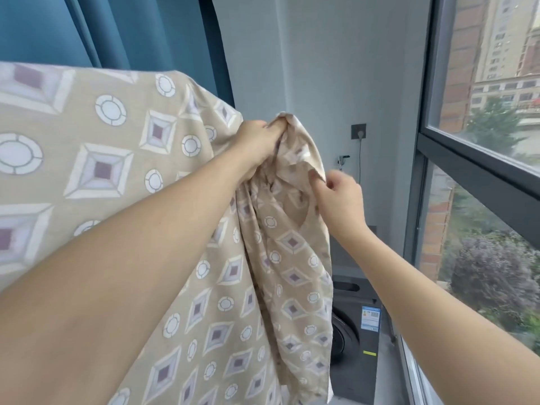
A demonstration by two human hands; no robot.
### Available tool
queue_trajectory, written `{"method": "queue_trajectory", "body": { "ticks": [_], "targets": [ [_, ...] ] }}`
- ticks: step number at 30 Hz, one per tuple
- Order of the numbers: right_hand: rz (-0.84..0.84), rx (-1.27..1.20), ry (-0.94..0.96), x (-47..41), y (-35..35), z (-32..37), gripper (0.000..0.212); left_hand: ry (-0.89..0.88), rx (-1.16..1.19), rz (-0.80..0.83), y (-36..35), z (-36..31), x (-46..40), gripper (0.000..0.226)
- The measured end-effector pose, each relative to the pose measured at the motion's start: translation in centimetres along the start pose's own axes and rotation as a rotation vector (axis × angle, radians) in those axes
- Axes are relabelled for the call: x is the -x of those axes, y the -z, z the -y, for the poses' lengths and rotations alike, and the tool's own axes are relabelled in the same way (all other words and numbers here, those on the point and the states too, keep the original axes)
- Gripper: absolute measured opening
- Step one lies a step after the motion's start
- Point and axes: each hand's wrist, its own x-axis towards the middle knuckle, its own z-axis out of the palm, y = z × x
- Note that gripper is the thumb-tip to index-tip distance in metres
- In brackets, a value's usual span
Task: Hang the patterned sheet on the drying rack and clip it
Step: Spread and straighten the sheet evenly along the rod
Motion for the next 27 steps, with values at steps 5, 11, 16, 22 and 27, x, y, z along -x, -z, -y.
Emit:
{"method": "queue_trajectory", "body": {
  "ticks": [5,11,16,22,27],
  "targets": [
    [0.308,0.149,-0.113,0.5,-0.4,-2.0,0.047,-0.060,-0.044,0.066,-0.6,1.2,0.0,0.041],
    [0.160,-0.068,-0.176,-2.8,0.5,-2.0,0.012,-0.176,-0.292,0.104,-0.1,2.2,-0.2,0.040],
    [-0.097,-0.248,-0.685,-6.9,4.4,-4.5,0.029,-0.496,-1.177,0.192,1.6,4.4,-0.5,0.050],
    [0.428,0.232,-0.832,-4.2,5.7,-6.4,0.104,-0.547,-1.347,-0.003,0.2,5.2,-1.1,0.027],
    [0.545,0.237,-0.784,-4.5,5.3,-5.5,0.121,-0.397,-0.776,-0.003,-2.0,3.3,-2.1,0.022]
  ]
}}
